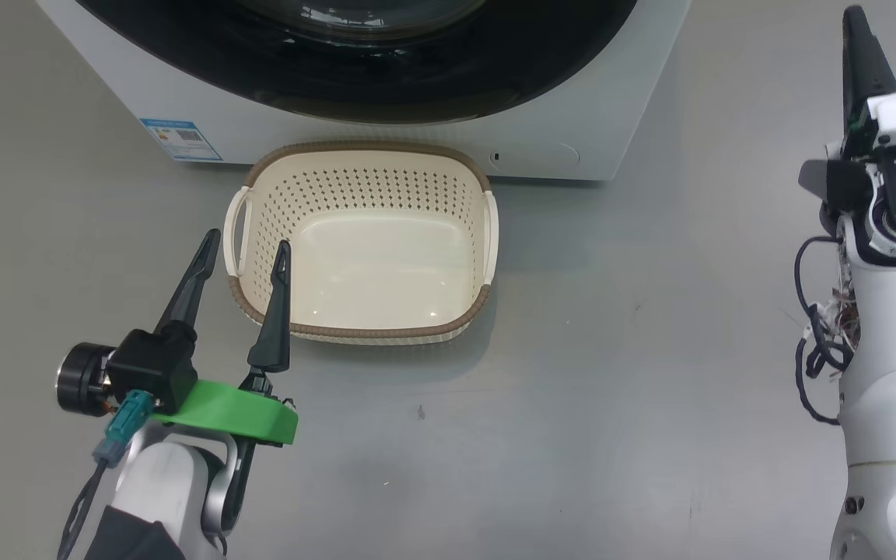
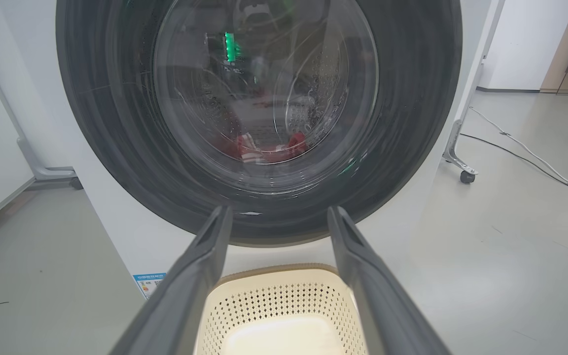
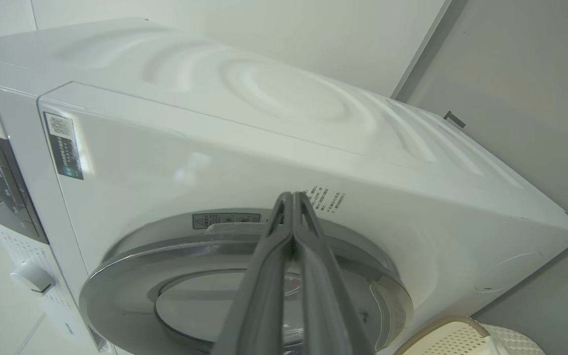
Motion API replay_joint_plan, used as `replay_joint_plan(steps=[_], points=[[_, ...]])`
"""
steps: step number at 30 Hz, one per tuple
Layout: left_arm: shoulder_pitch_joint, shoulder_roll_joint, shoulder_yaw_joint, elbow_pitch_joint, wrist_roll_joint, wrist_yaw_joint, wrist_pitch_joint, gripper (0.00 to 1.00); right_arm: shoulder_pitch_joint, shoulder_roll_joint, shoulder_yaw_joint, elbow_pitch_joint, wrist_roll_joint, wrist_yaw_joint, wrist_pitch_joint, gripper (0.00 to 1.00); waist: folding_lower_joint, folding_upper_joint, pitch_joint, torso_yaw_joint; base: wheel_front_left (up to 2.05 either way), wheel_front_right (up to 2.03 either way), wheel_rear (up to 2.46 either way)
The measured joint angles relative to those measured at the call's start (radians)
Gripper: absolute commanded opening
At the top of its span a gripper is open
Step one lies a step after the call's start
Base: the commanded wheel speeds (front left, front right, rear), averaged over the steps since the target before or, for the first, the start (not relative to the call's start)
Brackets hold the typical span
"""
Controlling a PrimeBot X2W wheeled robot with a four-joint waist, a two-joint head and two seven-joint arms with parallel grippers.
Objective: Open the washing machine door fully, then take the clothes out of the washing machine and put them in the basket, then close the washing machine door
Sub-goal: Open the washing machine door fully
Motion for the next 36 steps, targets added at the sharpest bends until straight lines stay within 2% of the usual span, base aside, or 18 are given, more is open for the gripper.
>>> replay_joint_plan(steps=[12,24,30,36], points=[[-0.063,-0.014,-0.018,-0.001,0.002,-0.024,0.0,1.0,-0.235,-0.041,0.025,0.077,0.029,-0.076,0.156,0.0,0.0001,0.0,0.083,0.055,0.0,0.0,0.0],[-0.094,-0.024,-0.032,-0.007,0.002,-0.036,0.0,1.0,-0.386,-0.097,0.074,0.151,0.021,-0.133,0.267,0.0,0.0,0.0,0.134,0.106,0.0,0.0,0.0],[-0.114,-0.029,-0.042,-0.008,-0.004,-0.038,0.0,1.0,-0.433,-0.133,0.1,0.188,-0.01,-0.139,0.298,0.0,0.0,0.0,0.154,0.138,0.0,0.0,0.0],[-0.115,-0.03,-0.042,-0.009,-0.005,-0.038,0.0,1.0,-0.469,-0.133,0.115,0.226,-0.01,-0.14,0.323,0.0,0.0,0.0,0.168,0.162,0.0,0.0,0.0]])
